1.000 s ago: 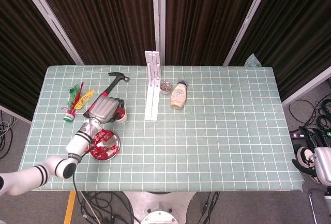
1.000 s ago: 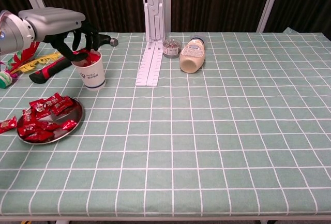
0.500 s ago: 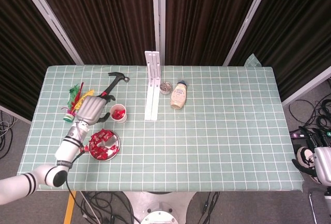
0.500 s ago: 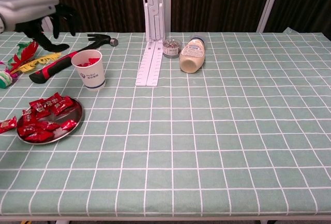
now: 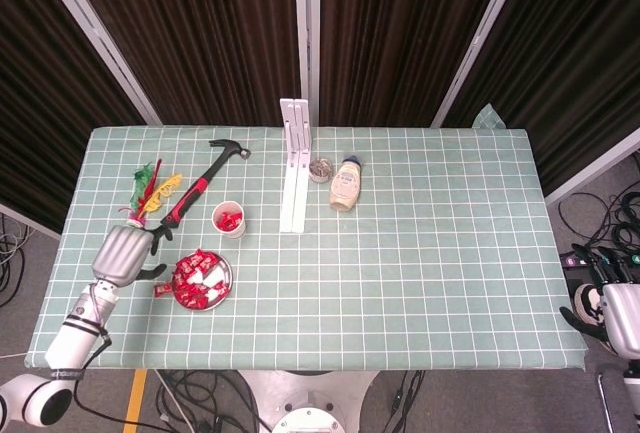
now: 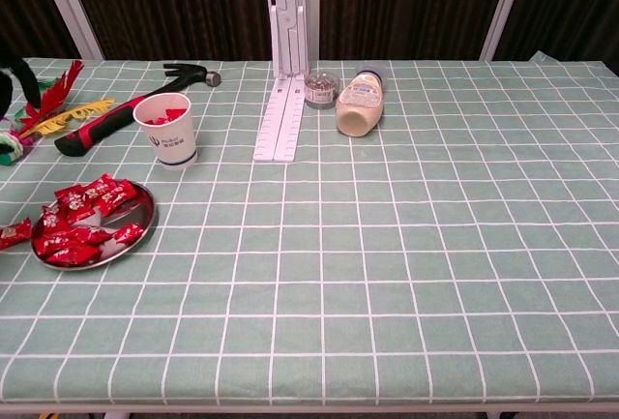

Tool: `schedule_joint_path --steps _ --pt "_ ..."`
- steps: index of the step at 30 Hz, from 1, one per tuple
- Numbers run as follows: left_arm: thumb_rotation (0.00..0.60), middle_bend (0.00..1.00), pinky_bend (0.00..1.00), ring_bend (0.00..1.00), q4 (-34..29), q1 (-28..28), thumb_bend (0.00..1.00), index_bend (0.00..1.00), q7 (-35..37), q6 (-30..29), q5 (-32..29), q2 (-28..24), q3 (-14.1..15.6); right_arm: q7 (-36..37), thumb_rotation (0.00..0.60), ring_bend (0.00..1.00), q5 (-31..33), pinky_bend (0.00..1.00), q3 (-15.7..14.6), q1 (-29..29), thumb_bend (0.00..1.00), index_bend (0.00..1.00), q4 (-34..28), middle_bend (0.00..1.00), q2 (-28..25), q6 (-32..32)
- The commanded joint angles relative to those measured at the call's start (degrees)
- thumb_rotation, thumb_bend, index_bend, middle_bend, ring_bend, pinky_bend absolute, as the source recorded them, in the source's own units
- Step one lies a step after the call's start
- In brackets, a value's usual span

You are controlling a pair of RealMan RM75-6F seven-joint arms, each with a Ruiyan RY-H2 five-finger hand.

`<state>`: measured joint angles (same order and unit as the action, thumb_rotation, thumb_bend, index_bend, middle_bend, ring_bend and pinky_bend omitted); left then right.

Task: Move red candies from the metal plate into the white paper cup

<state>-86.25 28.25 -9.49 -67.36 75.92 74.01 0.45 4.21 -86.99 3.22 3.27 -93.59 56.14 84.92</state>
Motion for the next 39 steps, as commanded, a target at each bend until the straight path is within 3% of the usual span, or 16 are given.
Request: schedule_joint_path --steps 1,5,9,22,39 --pt "0.6 0.76 1.0 0.73 0.67 -1.31 0.19 0.48 -0.28 1.46 0.88 -0.13 1.81 0.0 0.6 0.12 -0.02 0.39 0.04 -0.09 0.08 0.12 -0.11 0.23 -0.12 0.24" --pt "0.6 0.86 1.0 0.82 1.5 -2.95 0.19 0.49 -0.5 2.41 0.63 0.9 3.4 -0.05 0.6 0.12 -0.18 0.39 -0.05 -0.21 0.08 0.12 -0.27 0.23 -0.21 0.43" --pt "0.6 0.88 1.0 0.84 2.24 -4.07 0.19 0.49 -0.12 3.43 0.03 2.28 3.99 -0.05 0.6 0.12 -0.49 0.39 -0.16 -0.17 0.08 0.12 -0.34 0.23 -0.15 0.45" --pt "0.6 0.9 1.0 0.87 5.4 -4.87 0.23 0.49 0.1 8.73 -7.94 6.64 0.55 -0.09 0.6 0.13 -0.71 0.4 -0.18 -0.42 0.08 0.12 -0.53 0.24 -0.32 1.1" --pt "0.6 0.89 1.0 0.88 8.32 -4.1 0.27 0.53 3.62 13.28 -9.43 8.86 -1.32 -0.74 0.6 0.13 -0.19 0.41 -0.11 -0.31 0.08 0.12 -1.02 0.24 -0.42 0.65"
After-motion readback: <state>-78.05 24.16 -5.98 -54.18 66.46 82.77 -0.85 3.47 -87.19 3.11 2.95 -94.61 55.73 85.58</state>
